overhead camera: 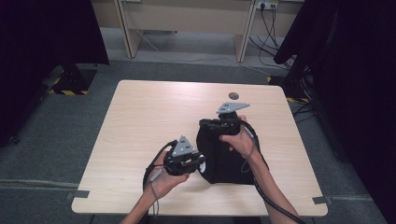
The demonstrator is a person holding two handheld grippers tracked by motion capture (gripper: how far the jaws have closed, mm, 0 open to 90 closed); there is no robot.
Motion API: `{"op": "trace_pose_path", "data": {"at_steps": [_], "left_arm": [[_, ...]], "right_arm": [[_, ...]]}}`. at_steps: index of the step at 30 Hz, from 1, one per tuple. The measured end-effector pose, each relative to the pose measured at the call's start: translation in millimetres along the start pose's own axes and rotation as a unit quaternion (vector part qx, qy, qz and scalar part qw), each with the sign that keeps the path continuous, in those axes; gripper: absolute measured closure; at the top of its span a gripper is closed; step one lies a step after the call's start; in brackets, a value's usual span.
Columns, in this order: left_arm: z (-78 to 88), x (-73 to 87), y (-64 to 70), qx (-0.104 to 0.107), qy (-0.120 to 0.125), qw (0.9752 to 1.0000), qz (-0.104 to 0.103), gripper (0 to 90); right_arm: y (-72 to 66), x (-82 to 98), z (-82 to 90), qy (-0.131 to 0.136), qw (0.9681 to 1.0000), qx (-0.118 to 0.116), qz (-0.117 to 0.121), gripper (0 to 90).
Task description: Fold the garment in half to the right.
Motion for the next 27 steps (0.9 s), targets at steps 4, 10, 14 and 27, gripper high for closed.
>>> {"op": "trace_pose_path", "data": {"at_steps": [4, 10, 14, 27], "left_arm": [[-14.8, -20.4, 10.7, 0.01, 0.0, 0.9999, -0.014, 78.9], [-44.0, -41.0, 23.9, 0.028, 0.0, 0.9994, -0.018, 78.9], [-64.7, -44.5, 30.6, 0.035, -0.007, 0.9992, -0.017, 78.7], [-103.3, -35.6, 38.1, 0.061, -0.01, 0.998, -0.005, 61.1]], "right_arm": [[13.8, 8.4, 13.9, 0.01, 0.9999, 0.003, -0.013, 82.9], [33.8, 25.3, 33.0, 0.013, 0.9994, 0.015, -0.028, 82.8], [46.6, 39.6, 40.1, 0.012, 0.9988, 0.022, -0.042, 82.6], [62.5, 72.5, 43.9, -0.026, 0.9939, 0.082, -0.069, 52.7]]}}
Point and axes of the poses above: each handheld gripper's, and its own axes: z roughly backward along the jaws, x roughly out of its underside, y roughly to its right, the point moved 2 cm from there along -z, roughly forward along the jaws, and after that the axes turned 9 degrees about -y, right-handed, at the moved point
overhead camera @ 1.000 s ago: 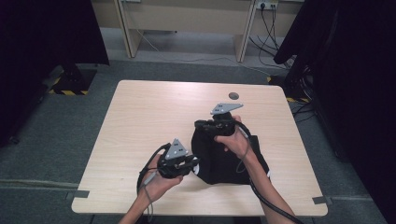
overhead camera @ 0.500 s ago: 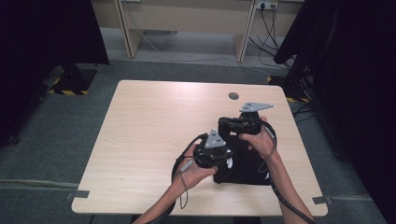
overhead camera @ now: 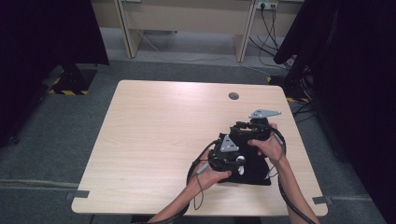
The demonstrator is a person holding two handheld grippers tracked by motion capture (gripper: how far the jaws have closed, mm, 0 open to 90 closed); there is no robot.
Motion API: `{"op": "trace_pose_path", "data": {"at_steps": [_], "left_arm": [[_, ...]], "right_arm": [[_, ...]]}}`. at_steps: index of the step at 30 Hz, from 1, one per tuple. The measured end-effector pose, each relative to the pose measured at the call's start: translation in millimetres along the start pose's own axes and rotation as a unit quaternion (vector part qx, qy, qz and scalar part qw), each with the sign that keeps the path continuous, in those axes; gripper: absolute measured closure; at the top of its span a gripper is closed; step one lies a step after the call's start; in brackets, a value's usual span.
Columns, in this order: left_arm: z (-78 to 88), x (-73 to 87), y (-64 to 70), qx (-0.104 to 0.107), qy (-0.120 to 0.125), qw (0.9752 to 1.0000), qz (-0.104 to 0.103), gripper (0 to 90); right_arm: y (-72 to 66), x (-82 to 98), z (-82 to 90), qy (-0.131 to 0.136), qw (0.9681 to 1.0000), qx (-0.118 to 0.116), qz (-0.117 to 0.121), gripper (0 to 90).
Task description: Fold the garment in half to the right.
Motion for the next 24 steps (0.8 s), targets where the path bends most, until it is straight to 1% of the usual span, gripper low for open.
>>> {"op": "trace_pose_path", "data": {"at_steps": [1, 3, 5, 7, 9, 10, 11, 12, 14, 16, 18, 20, 22, 23, 24], "left_arm": [[2.4, -1.2, 0.3, 0.003, 0.006, 1.0, 0.002, 56.1], [9.3, -3.6, 1.3, 0.01, 0.019, 0.9997, 0.008, 50.5], [18.1, -5.7, 1.6, 0.006, 0.03, 0.9995, 0.006, 43.8], [27.9, -5.4, -0.5, 0.003, 0.04, 0.9991, 0.01, 41.2], [35.6, -1.1, -5.7, -0.01, 0.038, 0.9991, 0.015, 39.5], [37.1, 2.4, -8.6, -0.018, 0.033, 0.9991, 0.018, 39.2], [37.5, 6.6, -12.3, -0.027, 0.024, 0.9992, 0.02, 38.0], [36.3, 11.5, -15.8, -0.038, 0.015, 0.9989, 0.024, 38.0], [31.2, 22.1, -21.1, -0.057, -0.008, 0.998, 0.026, 35.1], [24.4, 31.6, -24.0, -0.067, -0.029, 0.997, 0.026, 32.8], [17.6, 38.4, -26.5, -0.079, -0.04, 0.9957, 0.028, 29.2], [11.5, 44.1, -28.2, -0.085, -0.051, 0.9945, 0.034, 25.9], [5.0, 50.0, -28.6, -0.094, -0.07, 0.9928, 0.024, 25.1], [2.1, 53.5, -28.6, -0.101, -0.078, 0.9916, 0.019, 24.7], [-0.2, 57.0, -28.5, -0.107, -0.084, 0.9905, 0.019, 24.3]], "right_arm": [[-0.5, 0.4, 1.9, -0.002, 1.0, 0.008, -0.002, 49.3], [-0.8, 0.1, 6.3, 0.0, 0.9998, 0.018, -0.005, 46.1], [-0.9, -0.8, 11.5, 0.0, 0.9994, 0.034, -0.004, 43.2], [-2.1, -1.0, 16.7, -0.001, 0.9992, 0.04, -0.001, 42.2], [-3.4, -0.4, 20.4, -0.008, 0.9989, 0.046, 0.001, 41.8], [-3.8, 0.2, 21.8, -0.012, 0.9984, 0.055, 0.003, 41.8], [-4.1, 2.4, 22.9, -0.023, 0.9975, 0.067, 0.005, 41.8], [-4.1, 2.4, 22.9, -0.023, 0.9975, 0.067, 0.005, 41.8], [-3.3, 5.3, 20.7, -0.037, 0.9964, 0.076, 0.004, 41.4], [-1.2, 9.0, 18.1, -0.05, 0.9949, 0.088, 0.001, 40.8], [1.7, 13.1, 15.5, -0.058, 0.9937, 0.096, -0.003, 40.1], [5.3, 16.8, 12.9, -0.071, 0.9912, 0.111, -0.01, 38.7], [9.0, 20.7, 11.8, -0.085, 0.9887, 0.123, -0.016, 38.8], [11.0, 22.8, 11.1, -0.091, 0.9878, 0.125, -0.019, 41.0], [13.3, 25.2, 10.2, -0.1, 0.9869, 0.126, -0.016, 45.9]]}}
Point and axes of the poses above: each handheld gripper's, and its own axes: z roughly backward along the jaws, x roughly out of its underside, y roughly to its right, the point moved 2 cm from there along -z, roughly forward along the jaws, and after that the axes turned 9 degrees about -y, right-handed, at the moved point
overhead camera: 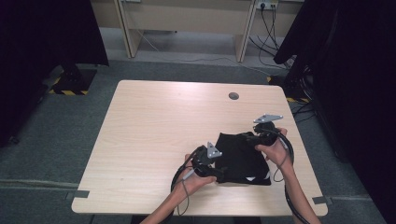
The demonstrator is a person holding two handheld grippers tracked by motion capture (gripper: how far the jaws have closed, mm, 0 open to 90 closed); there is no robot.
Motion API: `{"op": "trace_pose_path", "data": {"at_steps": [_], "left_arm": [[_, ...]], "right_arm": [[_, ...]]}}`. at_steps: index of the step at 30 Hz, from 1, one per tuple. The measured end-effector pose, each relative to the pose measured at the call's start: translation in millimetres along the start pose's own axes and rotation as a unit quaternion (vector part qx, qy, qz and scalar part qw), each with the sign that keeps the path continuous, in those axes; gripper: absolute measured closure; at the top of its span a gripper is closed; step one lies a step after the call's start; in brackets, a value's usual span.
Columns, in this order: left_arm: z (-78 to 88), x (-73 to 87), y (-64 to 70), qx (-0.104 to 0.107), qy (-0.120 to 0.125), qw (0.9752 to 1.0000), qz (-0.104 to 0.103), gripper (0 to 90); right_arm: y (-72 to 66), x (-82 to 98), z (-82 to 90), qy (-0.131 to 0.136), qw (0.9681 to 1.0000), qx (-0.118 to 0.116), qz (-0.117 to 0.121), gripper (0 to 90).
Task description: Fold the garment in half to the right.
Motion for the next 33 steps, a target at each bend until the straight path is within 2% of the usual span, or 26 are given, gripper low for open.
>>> {"op": "trace_pose_path", "data": {"at_steps": [1, 3, 5, 8, 9, 14, 17, 20, 22, 24, 27, 29, 31, 33], "left_arm": [[-2.1, 2.9, 0.6, -0.002, -0.004, 1.0, -0.002, 24.1], [-3.4, 6.6, 1.2, -0.001, 0.004, 1.0, 0.005, 24.3], [-2.9, 7.8, 1.1, -0.002, 0.006, 1.0, 0.006, 24.1], [-3.1, 8.3, 1.0, -0.001, 0.007, 0.9999, 0.009, 24.1], [-3.1, 8.3, 0.7, 0.0, 0.006, 0.9999, 0.009, 24.0], [-3.0, 8.2, 1.9, 0.0, 0.007, 0.9999, 0.014, 23.7], [-3.2, 6.0, 4.3, 0.008, 0.004, 0.9998, 0.018, 22.1], [-4.9, 4.4, 6.6, 0.011, 0.0, 0.9998, 0.014, 21.9], [-5.6, 4.0, 6.6, 0.012, 0.0, 0.9998, 0.017, 21.7], [-5.9, 4.0, 7.2, 0.012, 0.001, 0.9998, 0.017, 21.8], [-6.3, 4.0, 7.1, 0.013, 0.001, 0.9997, 0.02, 21.7], [-6.2, 4.3, 7.5, 0.012, 0.003, 0.9997, 0.019, 21.7], [-4.8, 4.2, 7.4, 0.011, 0.005, 0.9998, 0.016, 21.7], [-2.2, 5.1, 7.1, 0.012, 0.011, 0.9997, 0.019, 21.0]], "right_arm": [[2.0, 2.5, -2.4, -0.014, 0.9999, 0.0, 0.006, 51.8], [5.8, 7.8, -7.5, -0.032, 0.9994, -0.01, 0.013, 65.9], [11.9, 13.6, -14.2, -0.04, 0.9988, -0.029, 0.004, 81.7], [12.5, 13.7, -12.2, -0.027, 0.9989, -0.039, 0.001, 86.4], [12.7, 12.4, -8.8, -0.018, 0.9992, -0.036, 0.008, 87.0], [7.4, 0.2, 22.5, 0.026, 0.9993, -0.017, 0.023, 87.8], [4.9, -2.0, 33.5, 0.031, 0.9988, 0.007, 0.036, 87.9], [10.2, 7.0, 24.4, 0.011, 0.9992, 0.024, 0.031, 87.8], [17.1, 18.5, 8.6, -0.012, 0.9992, 0.028, 0.026, 87.8], [24.4, 35.6, -13.2, -0.036, 0.9991, 0.019, 0.01, 87.7], [25.8, 41.4, -16.5, -0.024, 0.9996, 0.013, 0.0, 87.7], [25.6, 42.5, -14.4, -0.026, 0.9995, 0.017, 0.002, 86.8], [26.7, 43.5, -14.4, -0.023, 0.9996, 0.018, -0.005, 81.0], [27.9, 42.5, -13.5, -0.015, 0.9994, 0.03, -0.011, 64.5]]}}
Point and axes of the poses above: each handheld gripper's, and its own axes: z roughly backward along the jaws, x roughly out of its underside, y roughly to its right, the point moved 2 cm from there along -z, roughly forward along the jaws, and after that the axes turned 9 degrees about -y, right-handed, at the moved point
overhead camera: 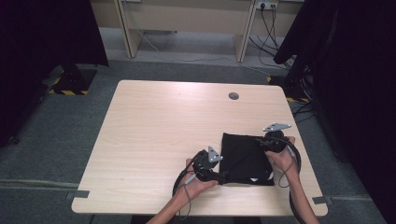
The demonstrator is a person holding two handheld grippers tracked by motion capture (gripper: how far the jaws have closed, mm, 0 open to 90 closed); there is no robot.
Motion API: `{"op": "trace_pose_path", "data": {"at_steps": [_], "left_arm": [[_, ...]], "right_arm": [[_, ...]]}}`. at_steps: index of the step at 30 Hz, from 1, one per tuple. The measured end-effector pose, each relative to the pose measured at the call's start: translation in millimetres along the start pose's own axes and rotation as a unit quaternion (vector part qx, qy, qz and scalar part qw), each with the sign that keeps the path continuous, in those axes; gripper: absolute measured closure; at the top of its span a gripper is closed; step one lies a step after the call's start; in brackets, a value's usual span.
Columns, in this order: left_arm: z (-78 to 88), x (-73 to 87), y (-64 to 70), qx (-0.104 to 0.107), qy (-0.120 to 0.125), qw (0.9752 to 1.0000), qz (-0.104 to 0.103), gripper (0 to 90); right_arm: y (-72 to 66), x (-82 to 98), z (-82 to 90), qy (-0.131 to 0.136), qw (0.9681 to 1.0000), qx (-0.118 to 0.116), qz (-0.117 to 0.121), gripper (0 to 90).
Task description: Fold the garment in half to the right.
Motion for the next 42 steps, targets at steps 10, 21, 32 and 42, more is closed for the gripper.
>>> {"op": "trace_pose_path", "data": {"at_steps": [10, 21, 32, 42], "left_arm": [[30.7, 19.5, -21.1, 0.012, 0.02, 0.9994, 0.025, 13.9], [65.3, 67.7, -73.9, -0.054, 0.001, 0.9966, 0.063, 11.8], [80.1, 103.2, -99.4, -0.099, -0.017, 0.9911, 0.087, 6.0], [80.5, 105.5, -101.6, -0.121, -0.014, 0.9871, 0.103, 4.0]], "right_arm": [[-27.3, 0.5, 42.7, 0.054, 0.998, -0.027, 0.021, 46.7], [-55.4, 23.1, 34.6, 0.026, 0.995, -0.079, 0.054, 45.2], [-57.1, 29.6, 20.5, 0.021, 0.993, -0.106, 0.046, 39.9], [-74.7, 14.5, 9.1, 0.03, 0.9897, -0.126, 0.061, 40.1]]}}
Point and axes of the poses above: each handheld gripper's, and its own axes: z roughly backward along the jaws, x roughly out of its underside, y roughly to its right, the point moved 2 cm from there along -z, roughly forward along the jaws, and after that the axes turned 9 degrees about -y, right-handed, at the moved point
